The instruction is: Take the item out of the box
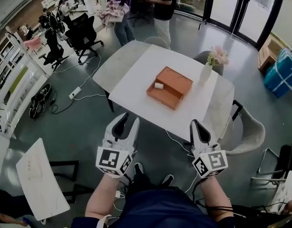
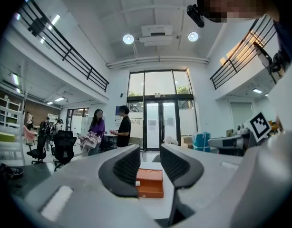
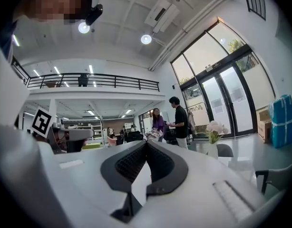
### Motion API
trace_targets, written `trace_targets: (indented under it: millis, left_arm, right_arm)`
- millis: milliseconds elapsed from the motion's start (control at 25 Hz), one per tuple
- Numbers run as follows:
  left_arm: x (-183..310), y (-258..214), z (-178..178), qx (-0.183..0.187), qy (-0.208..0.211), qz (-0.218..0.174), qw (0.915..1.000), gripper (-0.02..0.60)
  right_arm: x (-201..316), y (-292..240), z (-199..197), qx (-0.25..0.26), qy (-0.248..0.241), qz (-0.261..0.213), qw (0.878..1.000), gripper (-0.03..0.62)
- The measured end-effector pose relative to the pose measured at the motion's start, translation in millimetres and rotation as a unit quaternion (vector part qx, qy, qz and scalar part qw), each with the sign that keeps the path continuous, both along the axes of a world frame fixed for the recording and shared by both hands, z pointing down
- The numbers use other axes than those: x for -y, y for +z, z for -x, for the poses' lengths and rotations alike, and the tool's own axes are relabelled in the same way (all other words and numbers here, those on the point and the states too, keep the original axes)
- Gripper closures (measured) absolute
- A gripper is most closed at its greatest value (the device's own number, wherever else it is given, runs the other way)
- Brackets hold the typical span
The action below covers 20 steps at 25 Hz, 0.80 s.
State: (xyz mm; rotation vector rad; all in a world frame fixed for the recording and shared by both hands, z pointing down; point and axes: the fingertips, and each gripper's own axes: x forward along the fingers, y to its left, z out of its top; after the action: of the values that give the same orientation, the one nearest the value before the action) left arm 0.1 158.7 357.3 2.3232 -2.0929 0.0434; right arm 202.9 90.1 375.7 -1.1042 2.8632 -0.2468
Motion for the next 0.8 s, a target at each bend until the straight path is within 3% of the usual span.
trace_targets:
  millis: [320,800]
  left_arm:
    - [38.1,1.0,44.9,0.004,0.027,-0.004,0.9996,0.442]
    - [90.6,7.9,139.2,-0.001,0.114,-0.002,0.9935,0.442]
  right_arm:
    - [28.8,0.8,47.1,-0.014,0.026,0.001,1.000,0.592]
    - [59.4,-7.9,132.5,-0.026,0.114,-0.010,0.993,0.592]
